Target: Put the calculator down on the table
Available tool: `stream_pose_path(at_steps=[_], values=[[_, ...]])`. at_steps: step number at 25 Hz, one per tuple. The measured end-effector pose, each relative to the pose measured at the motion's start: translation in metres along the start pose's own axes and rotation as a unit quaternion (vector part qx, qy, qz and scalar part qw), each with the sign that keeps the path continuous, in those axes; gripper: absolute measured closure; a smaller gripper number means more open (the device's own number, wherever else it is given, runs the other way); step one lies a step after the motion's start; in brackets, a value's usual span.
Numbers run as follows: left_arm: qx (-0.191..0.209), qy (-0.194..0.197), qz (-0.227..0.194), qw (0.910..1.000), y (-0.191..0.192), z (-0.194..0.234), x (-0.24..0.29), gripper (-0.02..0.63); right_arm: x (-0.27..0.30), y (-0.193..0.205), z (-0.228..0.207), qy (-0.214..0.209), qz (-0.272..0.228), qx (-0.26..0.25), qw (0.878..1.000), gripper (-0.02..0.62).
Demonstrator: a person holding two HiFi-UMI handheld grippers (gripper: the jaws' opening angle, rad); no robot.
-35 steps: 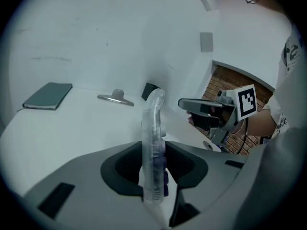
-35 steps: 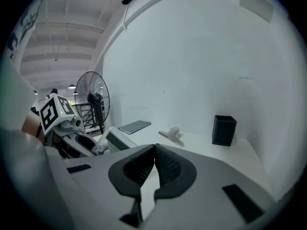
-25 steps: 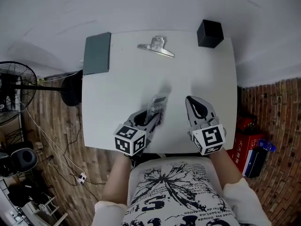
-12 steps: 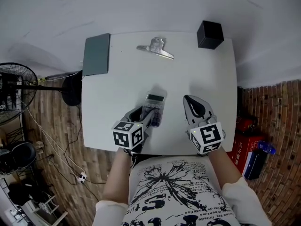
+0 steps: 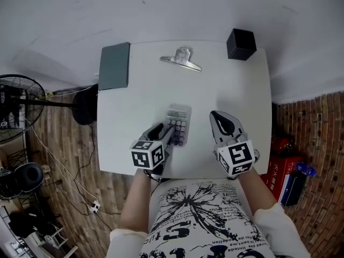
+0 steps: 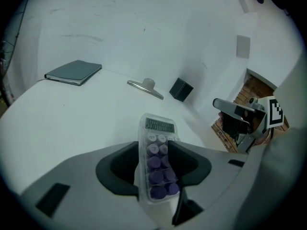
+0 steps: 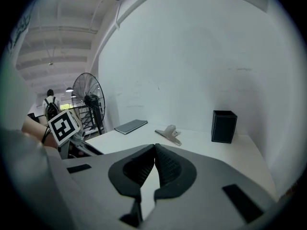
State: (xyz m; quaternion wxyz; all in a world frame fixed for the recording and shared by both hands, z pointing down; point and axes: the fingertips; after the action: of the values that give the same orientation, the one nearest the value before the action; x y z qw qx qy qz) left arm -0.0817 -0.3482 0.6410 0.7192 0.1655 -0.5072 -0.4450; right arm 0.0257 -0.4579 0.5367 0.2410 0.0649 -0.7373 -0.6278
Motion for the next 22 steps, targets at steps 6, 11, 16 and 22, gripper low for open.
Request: stream_pose_path(at_steps=[6, 11, 16, 22], values=[[0.024, 0.027, -0.043, 0.9984, -0.033, -0.006, -0.024, 0.418, -0.008, -0.015, 0.017, 0.017, -0.011, -0.007, 1.000, 0.580], [0.087, 0.041, -0.104, 0.9899, -0.079, -0.022, -0.068, 0.474, -0.020, -0.035, 0.044, 0.015, -0.024, -0.026, 0.999, 0.580], [0.115, 0.047, -0.156, 0.9800, -0.112, -0.033, -0.115, 0.528, -0.033, -0.056, 0.071, 0.019, -0.040, -0.051, 0.998, 0.580], [0.159, 0.058, -0.225, 0.9596, -0.148, -0.060, -0.186, 0.585, -0.058, -0.085, 0.100, 0.030, -0.071, -0.074, 0.994, 0.580]])
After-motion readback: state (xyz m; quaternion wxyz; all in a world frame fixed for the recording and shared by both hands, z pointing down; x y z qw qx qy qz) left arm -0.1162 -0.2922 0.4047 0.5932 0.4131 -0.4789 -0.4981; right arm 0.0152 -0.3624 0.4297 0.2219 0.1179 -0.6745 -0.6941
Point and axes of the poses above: the fingertips, and each gripper's own axes: x forward along the fingers, z to its left, y out of its underside, and after that the axes turned 8 degrees about -z, right-handed
